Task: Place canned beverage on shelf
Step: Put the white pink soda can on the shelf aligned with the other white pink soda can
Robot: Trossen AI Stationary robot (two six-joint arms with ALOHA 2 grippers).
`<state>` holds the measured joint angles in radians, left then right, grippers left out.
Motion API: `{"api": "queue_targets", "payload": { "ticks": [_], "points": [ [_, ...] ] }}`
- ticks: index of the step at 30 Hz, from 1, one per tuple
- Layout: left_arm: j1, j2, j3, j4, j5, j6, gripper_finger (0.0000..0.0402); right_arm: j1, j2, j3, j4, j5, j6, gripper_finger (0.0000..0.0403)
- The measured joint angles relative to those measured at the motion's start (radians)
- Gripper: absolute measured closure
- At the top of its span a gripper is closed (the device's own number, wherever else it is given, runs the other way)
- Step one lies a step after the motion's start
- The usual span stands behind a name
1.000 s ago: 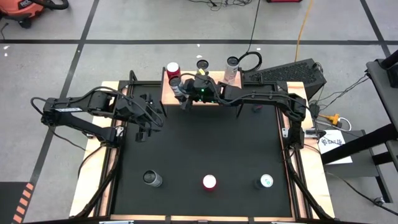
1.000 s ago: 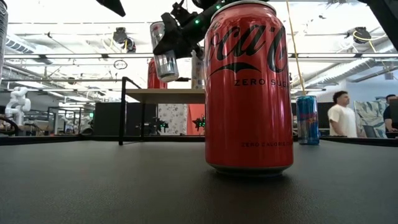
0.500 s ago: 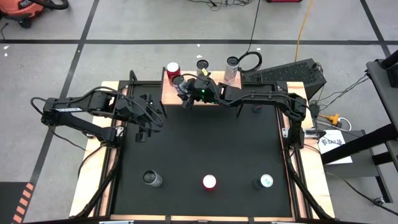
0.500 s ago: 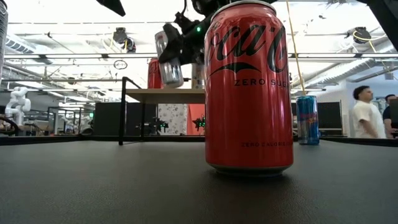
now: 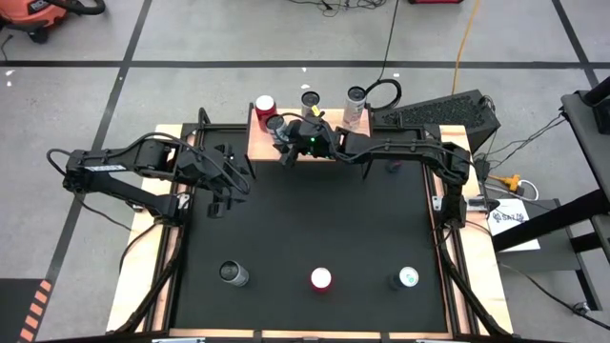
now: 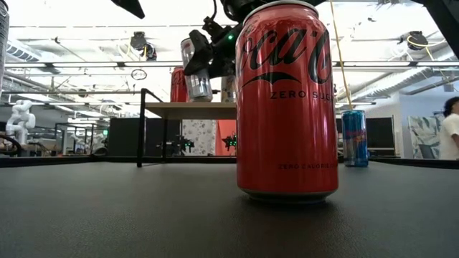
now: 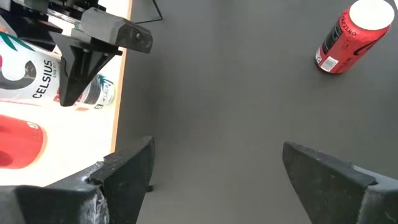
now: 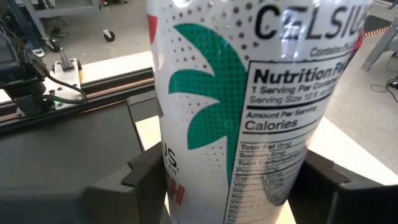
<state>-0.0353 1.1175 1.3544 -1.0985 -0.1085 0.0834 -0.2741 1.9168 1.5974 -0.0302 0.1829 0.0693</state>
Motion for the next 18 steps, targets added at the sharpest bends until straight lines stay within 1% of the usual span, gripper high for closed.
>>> {"api": "queue_targets", "payload": {
  "ticks": [5,8,18],
  "points": [
    [0.0,0.0,0.0,0.0,0.0,0.0,0.0047,0.0,-0.001,0.0,-0.007,0.0,-0.001,0.0132],
    [0.0,0.0,0.0,0.0,0.0,0.0,0.0047,-0.001,-0.001,-0.001,-0.008,0.0,-0.002,0.012],
    [0.0,0.0,0.0,0.0,0.0,0.0,0.0047,-0.001,-0.001,-0.002,-0.006,0.001,-0.001,0.0121]
  ]
}}
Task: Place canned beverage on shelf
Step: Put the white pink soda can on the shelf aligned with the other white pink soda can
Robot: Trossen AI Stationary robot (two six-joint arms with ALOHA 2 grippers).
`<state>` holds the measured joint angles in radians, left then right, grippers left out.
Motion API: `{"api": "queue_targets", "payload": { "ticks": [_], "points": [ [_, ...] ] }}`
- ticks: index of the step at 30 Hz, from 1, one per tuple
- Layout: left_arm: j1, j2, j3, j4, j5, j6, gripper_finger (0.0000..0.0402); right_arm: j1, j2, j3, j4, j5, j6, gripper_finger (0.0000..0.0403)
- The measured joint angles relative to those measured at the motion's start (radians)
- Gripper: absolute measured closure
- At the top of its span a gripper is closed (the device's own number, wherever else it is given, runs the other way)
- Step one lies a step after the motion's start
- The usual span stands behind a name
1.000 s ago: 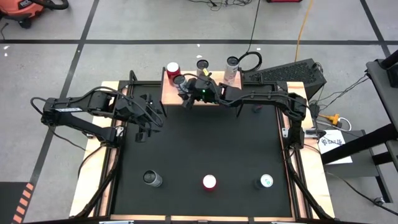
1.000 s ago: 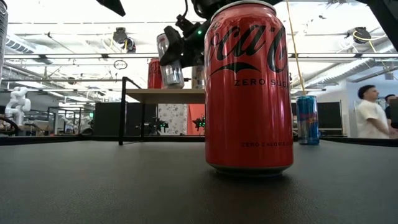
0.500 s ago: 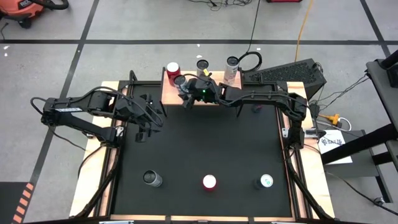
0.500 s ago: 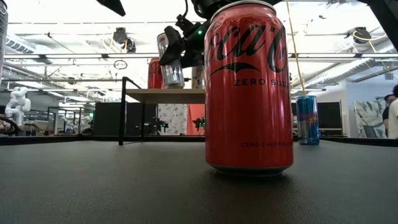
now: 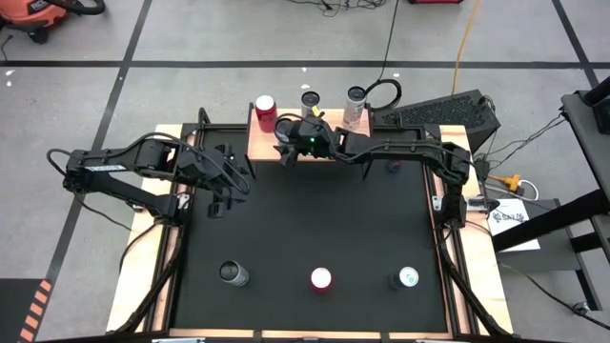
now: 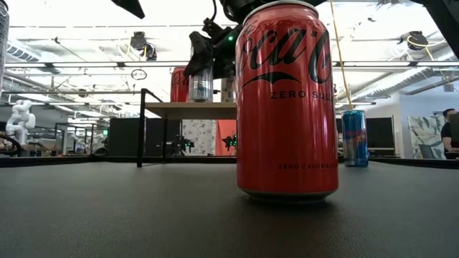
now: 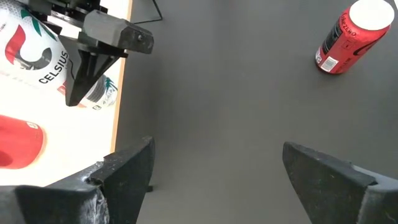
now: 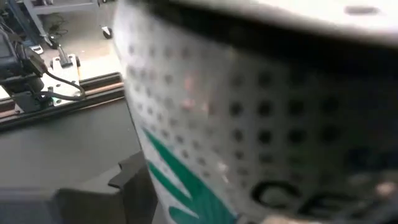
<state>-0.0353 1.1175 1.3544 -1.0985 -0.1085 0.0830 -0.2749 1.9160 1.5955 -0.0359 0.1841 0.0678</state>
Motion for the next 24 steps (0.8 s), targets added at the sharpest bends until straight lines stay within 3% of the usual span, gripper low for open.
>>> {"api": "queue_targets", "payload": {
  "ticks": [6,11,24],
  "points": [
    [0.0,0.0,0.0,0.0,0.0,-0.002,0.0047,0.0,0.0,0.0,-0.007,0.007,0.006,0.012],
    [0.0,0.0,0.0,-0.001,0.0,-0.003,0.0047,0.001,0.0,0.0,-0.076,0.1,0.009,0.012],
    [0.0,0.0,0.0,-0.003,0.0,-0.025,0.0047,0.032,-0.062,-0.001,-0.166,0.123,-0.002,0.012]
  ]
}}
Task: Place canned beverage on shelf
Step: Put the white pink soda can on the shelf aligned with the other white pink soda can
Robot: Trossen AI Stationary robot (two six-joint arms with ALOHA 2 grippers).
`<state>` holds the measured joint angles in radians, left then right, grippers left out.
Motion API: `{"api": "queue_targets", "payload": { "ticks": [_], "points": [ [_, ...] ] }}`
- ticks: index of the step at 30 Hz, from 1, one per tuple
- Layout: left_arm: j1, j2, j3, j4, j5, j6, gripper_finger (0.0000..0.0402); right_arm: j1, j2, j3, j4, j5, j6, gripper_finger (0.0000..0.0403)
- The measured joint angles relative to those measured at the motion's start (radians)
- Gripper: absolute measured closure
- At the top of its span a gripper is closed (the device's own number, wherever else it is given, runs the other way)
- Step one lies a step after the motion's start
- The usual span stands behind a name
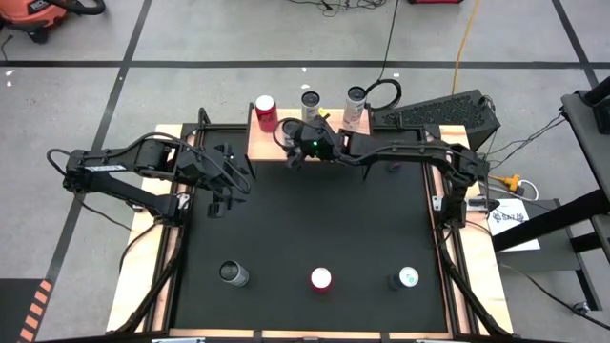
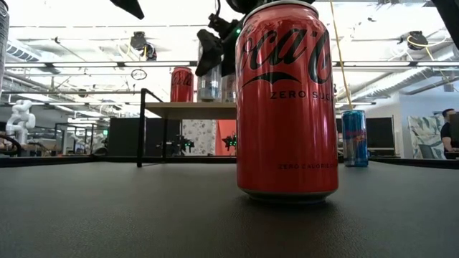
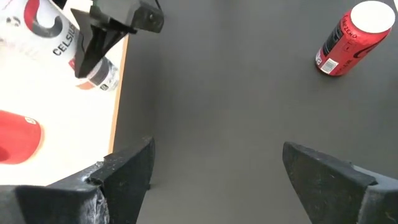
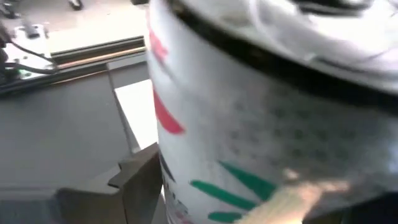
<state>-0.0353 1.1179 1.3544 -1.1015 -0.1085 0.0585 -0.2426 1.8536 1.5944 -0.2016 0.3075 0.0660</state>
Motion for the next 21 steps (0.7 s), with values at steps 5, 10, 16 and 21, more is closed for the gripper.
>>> {"api": "queue_targets", "payload": {
  "ticks": [5,10,16,21],
  "points": [
    [0.0,0.0,0.0,0.0,0.0,-0.001,0.0047,-0.002,-0.006,0.0,-0.024,0.057,0.001,0.012],
    [0.0,0.0,0.0,0.0,0.0,-0.001,0.0047,-0.008,-0.008,0.002,-0.056,0.064,0.002,0.012],
    [0.0,0.0,0.0,0.0,0.004,-0.002,0.0047,-0.016,-0.009,0.003,-0.084,0.058,0.002,0.012],
    [0.0,0.0,0.0,0.0,0.006,-0.001,0.0047,-0.016,-0.009,0.003,-0.083,0.014,-0.007,0.012]
  ]
}}
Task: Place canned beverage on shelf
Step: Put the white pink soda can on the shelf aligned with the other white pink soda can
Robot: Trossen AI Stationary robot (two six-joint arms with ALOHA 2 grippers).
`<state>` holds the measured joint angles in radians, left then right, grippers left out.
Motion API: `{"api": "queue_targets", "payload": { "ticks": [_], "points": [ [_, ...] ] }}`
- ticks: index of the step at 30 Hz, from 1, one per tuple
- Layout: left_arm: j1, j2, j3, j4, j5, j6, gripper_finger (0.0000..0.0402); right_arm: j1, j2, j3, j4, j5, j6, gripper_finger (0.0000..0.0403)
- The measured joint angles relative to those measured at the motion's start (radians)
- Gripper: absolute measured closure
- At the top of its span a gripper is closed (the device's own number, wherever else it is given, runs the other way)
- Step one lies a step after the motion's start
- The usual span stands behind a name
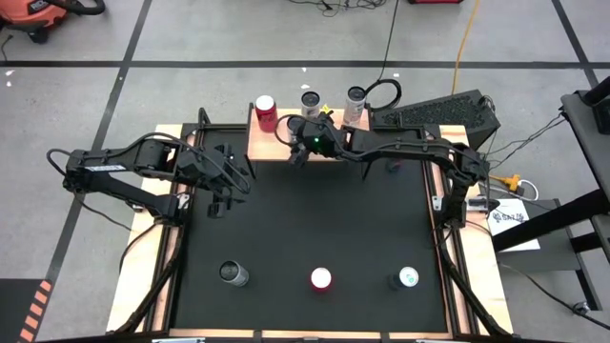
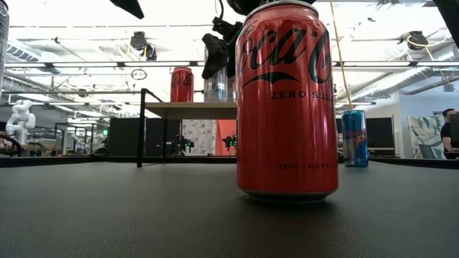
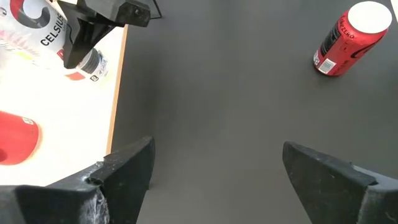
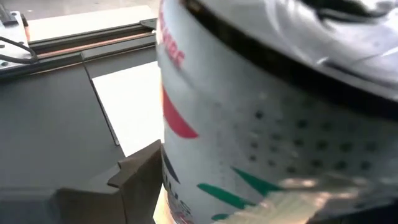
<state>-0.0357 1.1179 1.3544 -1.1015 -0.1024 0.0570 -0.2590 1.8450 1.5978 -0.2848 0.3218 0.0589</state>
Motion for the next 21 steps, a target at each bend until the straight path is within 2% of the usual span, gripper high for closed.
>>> {"api": "queue_targets", "payload": {
  "ticks": [11,21],
  "points": [
    [0.0,0.0,0.0,0.0,0.001,0.0,0.0047,-0.001,0.001,-0.001,0.017,0.037,0.005,0.012],
    [0.0,0.0,0.0,0.0,0.001,0.0,0.0047,-0.002,-0.019,-0.001,-0.07,0.102,0.013,0.0118]
  ]
}}
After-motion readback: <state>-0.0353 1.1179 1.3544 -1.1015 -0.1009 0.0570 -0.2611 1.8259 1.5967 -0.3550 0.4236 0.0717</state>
